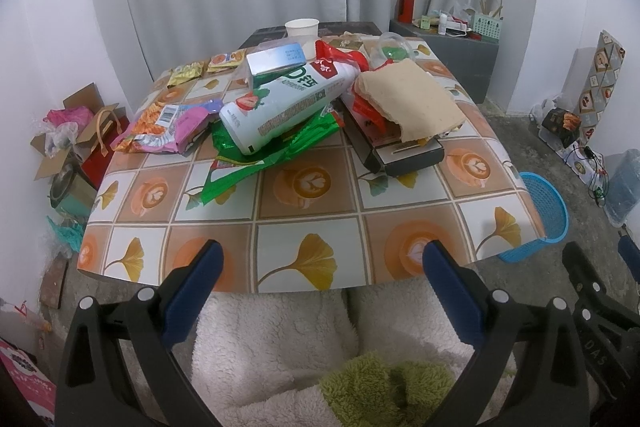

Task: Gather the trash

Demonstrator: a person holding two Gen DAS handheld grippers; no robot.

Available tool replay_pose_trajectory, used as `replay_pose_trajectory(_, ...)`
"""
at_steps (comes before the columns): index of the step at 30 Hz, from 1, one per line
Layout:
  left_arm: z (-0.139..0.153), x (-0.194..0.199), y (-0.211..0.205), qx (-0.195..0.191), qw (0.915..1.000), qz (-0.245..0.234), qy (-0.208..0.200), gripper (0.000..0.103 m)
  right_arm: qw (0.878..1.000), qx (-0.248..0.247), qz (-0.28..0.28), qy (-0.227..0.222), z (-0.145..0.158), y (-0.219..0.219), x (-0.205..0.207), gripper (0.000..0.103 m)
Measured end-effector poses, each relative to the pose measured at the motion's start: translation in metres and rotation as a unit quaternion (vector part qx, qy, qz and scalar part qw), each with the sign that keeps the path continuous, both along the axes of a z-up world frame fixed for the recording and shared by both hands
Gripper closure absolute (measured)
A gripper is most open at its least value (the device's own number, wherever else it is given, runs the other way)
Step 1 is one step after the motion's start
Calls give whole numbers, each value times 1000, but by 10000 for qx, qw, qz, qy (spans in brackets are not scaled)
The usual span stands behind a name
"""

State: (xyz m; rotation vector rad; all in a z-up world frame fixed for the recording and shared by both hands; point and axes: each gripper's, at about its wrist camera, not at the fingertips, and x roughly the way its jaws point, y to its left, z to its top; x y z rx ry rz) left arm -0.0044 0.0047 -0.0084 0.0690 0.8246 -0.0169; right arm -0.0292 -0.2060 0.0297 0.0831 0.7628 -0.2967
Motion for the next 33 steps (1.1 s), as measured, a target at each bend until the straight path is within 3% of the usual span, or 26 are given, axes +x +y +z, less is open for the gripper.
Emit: replay_pose_trajectory(33,-4,8,16,-99,9999,21,-42,5,9999,39,4,-129,6,-1,6,7)
